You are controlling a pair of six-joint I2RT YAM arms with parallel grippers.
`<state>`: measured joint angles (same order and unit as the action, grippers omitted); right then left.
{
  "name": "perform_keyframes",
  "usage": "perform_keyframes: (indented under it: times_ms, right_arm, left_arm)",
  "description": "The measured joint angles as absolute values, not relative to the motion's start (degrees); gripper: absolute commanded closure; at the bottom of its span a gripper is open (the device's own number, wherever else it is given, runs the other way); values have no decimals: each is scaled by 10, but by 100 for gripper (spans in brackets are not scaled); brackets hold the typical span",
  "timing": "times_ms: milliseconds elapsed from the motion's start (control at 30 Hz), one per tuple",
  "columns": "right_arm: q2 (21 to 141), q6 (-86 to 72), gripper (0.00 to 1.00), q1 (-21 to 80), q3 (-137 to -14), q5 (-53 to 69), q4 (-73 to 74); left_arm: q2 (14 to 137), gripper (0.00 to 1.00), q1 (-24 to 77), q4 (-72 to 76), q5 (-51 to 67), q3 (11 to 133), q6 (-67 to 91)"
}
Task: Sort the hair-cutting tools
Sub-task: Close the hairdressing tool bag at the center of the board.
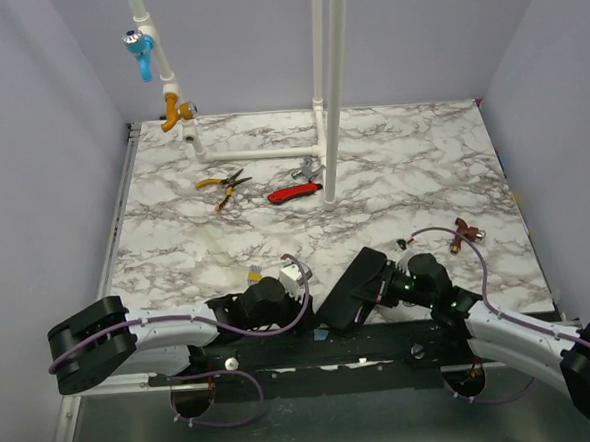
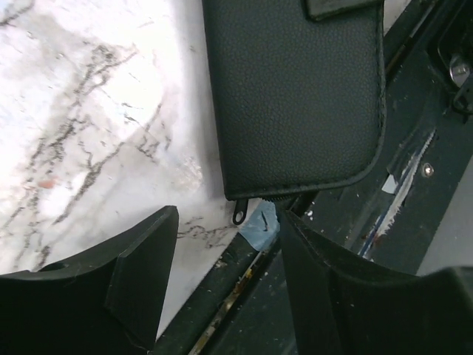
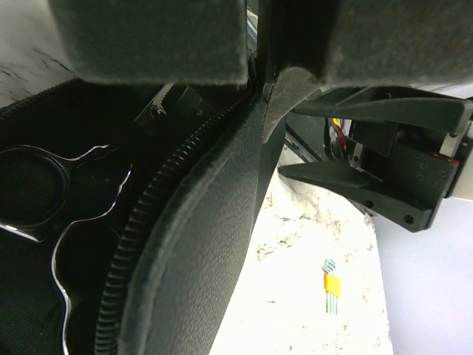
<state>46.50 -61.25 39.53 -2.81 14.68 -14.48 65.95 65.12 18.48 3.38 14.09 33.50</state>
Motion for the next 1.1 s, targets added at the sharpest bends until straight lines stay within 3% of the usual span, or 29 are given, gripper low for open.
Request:
perform_keyframes:
  times_ms: [367,567,700,833,1100]
  right_arm:
    - [399,-630,99,395,-15,143,-103]
    - [438,-641,99,395,-15,142,-124]
    - [451,-644,99,395,-15,142,-136]
    - [449,-645,99,393,-15,141,-136]
    - [407,-651,99,393,-5,132,-124]
  left_arm:
    - [683,51,691,187,26,154,349]
    - [710,66,691,195,20,166,344]
    - [726,71,691,202,19,172,342]
    - [732,74,691,206,19,174,339]
    - [742,92,690,209,13,176,335]
